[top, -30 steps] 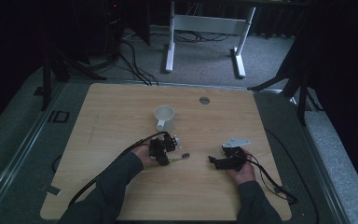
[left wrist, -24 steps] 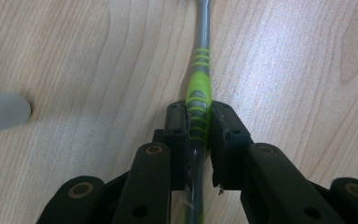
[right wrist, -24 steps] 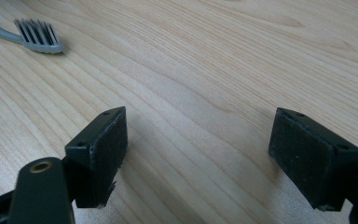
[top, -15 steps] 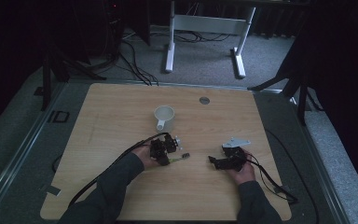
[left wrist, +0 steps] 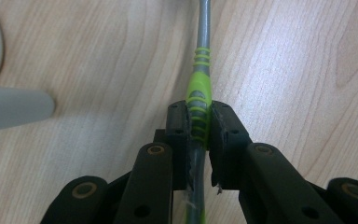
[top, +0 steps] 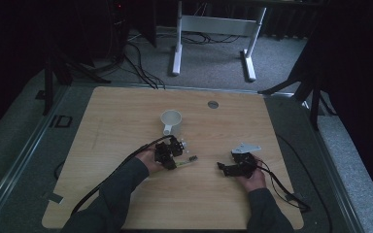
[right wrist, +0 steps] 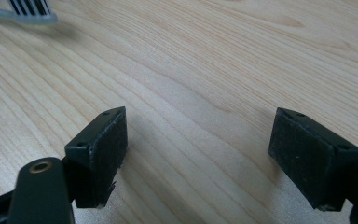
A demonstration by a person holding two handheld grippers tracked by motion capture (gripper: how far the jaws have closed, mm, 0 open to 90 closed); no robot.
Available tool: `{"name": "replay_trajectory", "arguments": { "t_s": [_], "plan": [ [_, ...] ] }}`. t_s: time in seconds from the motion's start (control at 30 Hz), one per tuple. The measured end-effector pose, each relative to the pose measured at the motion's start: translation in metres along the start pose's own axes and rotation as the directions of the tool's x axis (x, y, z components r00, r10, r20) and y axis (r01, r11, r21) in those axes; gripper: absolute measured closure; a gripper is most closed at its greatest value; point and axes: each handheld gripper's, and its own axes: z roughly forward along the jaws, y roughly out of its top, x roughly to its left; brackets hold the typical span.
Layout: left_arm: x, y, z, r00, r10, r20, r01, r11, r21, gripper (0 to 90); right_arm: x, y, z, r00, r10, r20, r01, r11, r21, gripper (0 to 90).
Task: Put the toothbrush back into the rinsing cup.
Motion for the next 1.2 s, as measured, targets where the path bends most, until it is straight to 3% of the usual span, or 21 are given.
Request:
{"name": "replay_trajectory", "arguments": {
  "t_s": [0.57, 1.2],
  "plan": [
    [0.008, -0.002, -0.016, 0.9993, -0.034, 0.013, 0.035, 0.9958, -0.084, 79.6, 0.0, 0.0, 0.0, 1.0, 0.003, -0.001, -0.003, 1.0, 0.001, 19.1],
    [0.014, -0.005, -0.032, 0.9962, -0.087, 0.009, 0.087, 0.9786, -0.186, 79.6, 0.0, 0.0, 0.0, 1.0, -0.003, 0.0, 0.003, 1.0, -0.002, 19.1]
  ]
}}
